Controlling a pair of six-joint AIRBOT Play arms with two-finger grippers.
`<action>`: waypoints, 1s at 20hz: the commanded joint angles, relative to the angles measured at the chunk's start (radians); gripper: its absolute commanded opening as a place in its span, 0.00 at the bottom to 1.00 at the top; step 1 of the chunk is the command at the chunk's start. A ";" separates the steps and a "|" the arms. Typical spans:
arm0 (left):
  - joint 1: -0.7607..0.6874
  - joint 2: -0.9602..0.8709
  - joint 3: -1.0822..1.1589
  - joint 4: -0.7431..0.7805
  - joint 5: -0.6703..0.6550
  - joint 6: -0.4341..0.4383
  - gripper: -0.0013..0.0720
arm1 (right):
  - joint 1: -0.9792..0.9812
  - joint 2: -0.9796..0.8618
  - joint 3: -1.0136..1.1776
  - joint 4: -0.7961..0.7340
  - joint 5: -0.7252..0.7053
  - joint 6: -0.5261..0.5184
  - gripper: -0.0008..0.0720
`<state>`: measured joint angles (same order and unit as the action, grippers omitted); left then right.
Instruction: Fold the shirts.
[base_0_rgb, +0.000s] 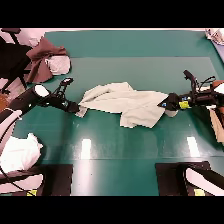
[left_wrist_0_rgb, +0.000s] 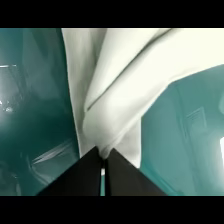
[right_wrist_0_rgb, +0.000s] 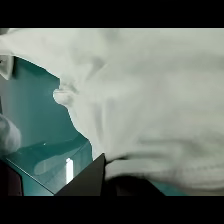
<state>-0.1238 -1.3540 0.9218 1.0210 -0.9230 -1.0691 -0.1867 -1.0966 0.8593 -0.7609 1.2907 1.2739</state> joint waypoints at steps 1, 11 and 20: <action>-0.003 0.005 0.024 0.029 -0.060 0.004 0.06 | -0.026 0.034 0.001 -0.013 -0.001 0.032 0.04; -0.003 0.119 0.161 0.151 -0.192 -0.138 0.05 | -0.137 0.171 0.002 -0.052 0.101 0.053 0.05; -0.003 0.370 0.383 0.363 -0.497 -0.384 0.05 | -0.010 0.248 0.400 -0.056 0.286 -0.012 0.04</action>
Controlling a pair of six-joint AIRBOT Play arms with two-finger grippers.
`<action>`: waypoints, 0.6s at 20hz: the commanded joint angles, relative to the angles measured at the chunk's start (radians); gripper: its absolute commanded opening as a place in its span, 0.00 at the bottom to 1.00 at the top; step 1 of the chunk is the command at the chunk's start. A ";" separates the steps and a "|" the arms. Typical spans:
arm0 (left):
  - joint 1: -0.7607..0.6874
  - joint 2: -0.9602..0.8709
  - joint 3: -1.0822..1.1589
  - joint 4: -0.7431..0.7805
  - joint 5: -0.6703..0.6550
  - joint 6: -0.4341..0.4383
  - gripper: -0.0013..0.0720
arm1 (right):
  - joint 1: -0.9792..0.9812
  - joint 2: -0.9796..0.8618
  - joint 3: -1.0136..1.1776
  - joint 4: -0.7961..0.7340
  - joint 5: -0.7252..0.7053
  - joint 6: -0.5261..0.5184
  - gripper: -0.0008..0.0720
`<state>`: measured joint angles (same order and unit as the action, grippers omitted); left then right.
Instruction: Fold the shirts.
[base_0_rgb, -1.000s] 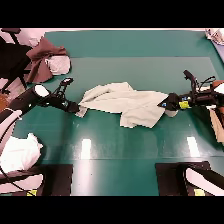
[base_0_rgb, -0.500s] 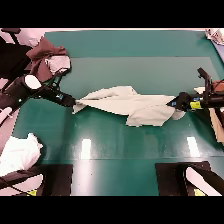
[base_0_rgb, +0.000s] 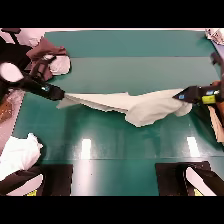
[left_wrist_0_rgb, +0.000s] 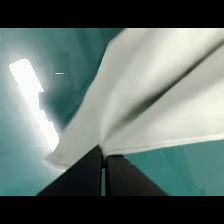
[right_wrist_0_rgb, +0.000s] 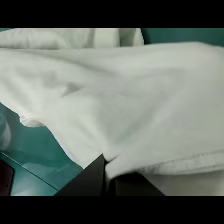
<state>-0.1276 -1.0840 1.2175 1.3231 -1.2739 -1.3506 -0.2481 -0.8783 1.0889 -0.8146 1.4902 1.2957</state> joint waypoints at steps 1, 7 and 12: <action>0.001 0.158 0.140 0.061 -0.208 -0.119 0.05 | 0.071 0.051 0.262 -0.021 0.119 -0.033 0.04; 0.000 0.307 0.663 0.139 -0.488 -0.189 0.05 | 0.147 0.145 0.803 -0.209 0.103 -0.061 0.05; 0.000 0.253 0.733 0.087 -0.524 -0.198 0.05 | 0.147 0.012 0.975 -0.220 0.272 0.183 0.05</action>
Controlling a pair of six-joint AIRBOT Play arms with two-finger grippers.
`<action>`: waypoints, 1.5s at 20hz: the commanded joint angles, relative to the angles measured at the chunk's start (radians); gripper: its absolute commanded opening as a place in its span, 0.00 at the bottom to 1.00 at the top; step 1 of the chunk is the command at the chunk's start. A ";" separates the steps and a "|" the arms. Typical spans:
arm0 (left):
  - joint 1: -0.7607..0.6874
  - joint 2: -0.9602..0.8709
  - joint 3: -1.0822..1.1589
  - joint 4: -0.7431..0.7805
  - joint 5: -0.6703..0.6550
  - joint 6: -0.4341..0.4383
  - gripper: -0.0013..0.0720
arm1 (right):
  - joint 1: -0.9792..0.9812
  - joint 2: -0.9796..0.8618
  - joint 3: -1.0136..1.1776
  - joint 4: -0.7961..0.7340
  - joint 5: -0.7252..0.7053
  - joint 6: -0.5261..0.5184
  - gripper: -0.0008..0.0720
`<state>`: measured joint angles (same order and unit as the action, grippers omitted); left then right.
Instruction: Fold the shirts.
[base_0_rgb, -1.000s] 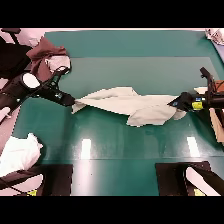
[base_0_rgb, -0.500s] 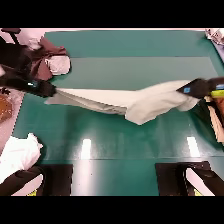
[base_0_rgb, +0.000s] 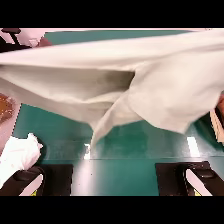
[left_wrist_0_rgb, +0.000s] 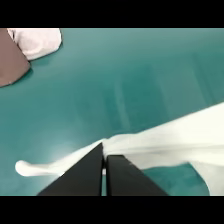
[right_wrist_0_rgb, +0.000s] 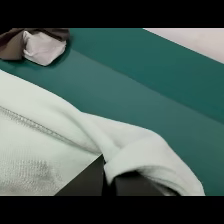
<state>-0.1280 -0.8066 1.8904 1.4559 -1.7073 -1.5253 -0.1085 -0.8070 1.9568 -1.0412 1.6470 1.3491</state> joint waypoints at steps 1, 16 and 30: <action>0.001 -0.039 0.059 -0.106 -0.128 -0.051 0.05 | 0.008 -0.087 0.117 0.070 0.184 0.184 0.04; 0.001 -0.818 -0.428 -0.299 0.441 0.113 0.06 | 0.084 -0.402 -0.900 0.005 -0.754 0.481 0.05; 0.001 -0.873 -0.187 -0.303 0.852 0.093 0.38 | -0.061 -0.845 -0.174 -0.001 -0.636 0.195 0.53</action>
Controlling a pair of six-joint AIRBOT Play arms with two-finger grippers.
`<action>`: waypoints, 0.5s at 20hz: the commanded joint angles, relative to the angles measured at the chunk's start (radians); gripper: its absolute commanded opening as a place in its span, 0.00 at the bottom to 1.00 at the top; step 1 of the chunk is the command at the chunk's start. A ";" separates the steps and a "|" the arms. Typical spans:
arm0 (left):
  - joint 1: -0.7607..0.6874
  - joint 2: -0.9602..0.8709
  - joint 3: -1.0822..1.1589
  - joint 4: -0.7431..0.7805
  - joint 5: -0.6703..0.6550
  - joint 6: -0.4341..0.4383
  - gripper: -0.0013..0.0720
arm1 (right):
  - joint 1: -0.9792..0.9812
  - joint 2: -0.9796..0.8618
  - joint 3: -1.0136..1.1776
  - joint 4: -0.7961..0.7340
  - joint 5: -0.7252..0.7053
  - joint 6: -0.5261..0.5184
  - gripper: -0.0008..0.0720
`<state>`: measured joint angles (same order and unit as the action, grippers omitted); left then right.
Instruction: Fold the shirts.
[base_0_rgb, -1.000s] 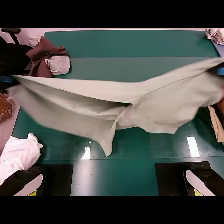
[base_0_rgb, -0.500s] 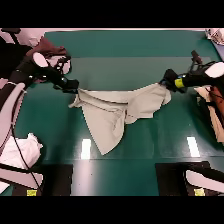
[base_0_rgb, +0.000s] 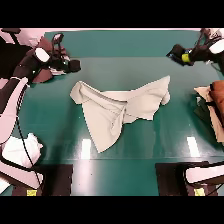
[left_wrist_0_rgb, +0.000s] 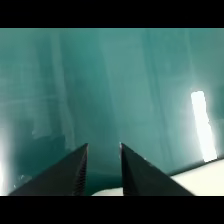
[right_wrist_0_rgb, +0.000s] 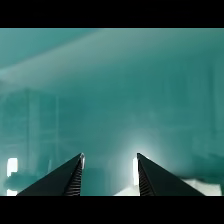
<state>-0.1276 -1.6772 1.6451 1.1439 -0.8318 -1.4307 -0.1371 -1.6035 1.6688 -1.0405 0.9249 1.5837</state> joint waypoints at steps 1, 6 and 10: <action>0.001 -0.002 0.062 0.009 -0.059 -0.005 0.38 | -0.047 -0.064 0.139 -0.003 0.159 -0.050 0.53; 0.000 0.001 0.062 0.028 -0.365 0.003 0.38 | -0.130 -0.067 0.179 -0.009 0.567 -0.093 0.53; 0.000 0.001 0.061 0.029 -0.413 0.026 0.38 | -0.137 0.018 0.028 0.036 0.613 -0.097 0.54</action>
<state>-0.1276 -1.6768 1.7039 1.1698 -1.1694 -1.4227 -0.2623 -1.6279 1.7706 -1.0328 1.4418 1.5002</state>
